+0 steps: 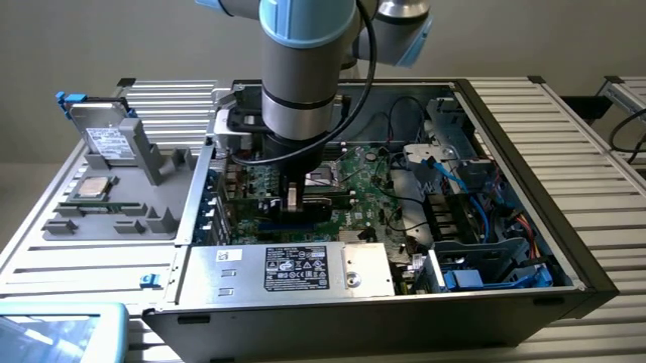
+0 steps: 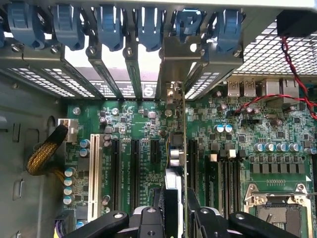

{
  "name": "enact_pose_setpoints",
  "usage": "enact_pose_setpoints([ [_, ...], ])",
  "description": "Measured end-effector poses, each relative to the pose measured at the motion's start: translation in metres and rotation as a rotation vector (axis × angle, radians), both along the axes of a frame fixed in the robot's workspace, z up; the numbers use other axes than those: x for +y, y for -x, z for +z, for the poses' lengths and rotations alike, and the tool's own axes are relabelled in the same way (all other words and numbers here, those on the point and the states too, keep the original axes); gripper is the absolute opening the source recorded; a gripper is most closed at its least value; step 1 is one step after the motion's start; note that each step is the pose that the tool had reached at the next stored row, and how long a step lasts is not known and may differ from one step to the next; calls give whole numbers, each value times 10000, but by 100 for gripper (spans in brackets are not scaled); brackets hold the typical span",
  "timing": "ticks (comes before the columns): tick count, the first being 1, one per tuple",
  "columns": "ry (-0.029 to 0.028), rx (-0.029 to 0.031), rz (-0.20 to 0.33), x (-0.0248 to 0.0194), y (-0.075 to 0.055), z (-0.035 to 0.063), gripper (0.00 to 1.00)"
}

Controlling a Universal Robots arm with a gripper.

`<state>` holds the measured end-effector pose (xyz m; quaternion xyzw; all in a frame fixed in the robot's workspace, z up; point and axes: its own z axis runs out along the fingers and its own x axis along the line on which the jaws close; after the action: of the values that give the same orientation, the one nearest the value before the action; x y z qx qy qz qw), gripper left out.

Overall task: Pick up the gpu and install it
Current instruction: 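Insert the gpu into the slot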

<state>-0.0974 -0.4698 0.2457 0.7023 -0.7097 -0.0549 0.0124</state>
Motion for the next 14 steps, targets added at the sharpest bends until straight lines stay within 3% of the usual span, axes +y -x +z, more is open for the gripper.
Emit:
enact_pose_setpoints([
  [3, 5, -34, -12, -3, 9, 0, 28],
  [14, 14, -35, -46, -2, 33, -27, 28],
])
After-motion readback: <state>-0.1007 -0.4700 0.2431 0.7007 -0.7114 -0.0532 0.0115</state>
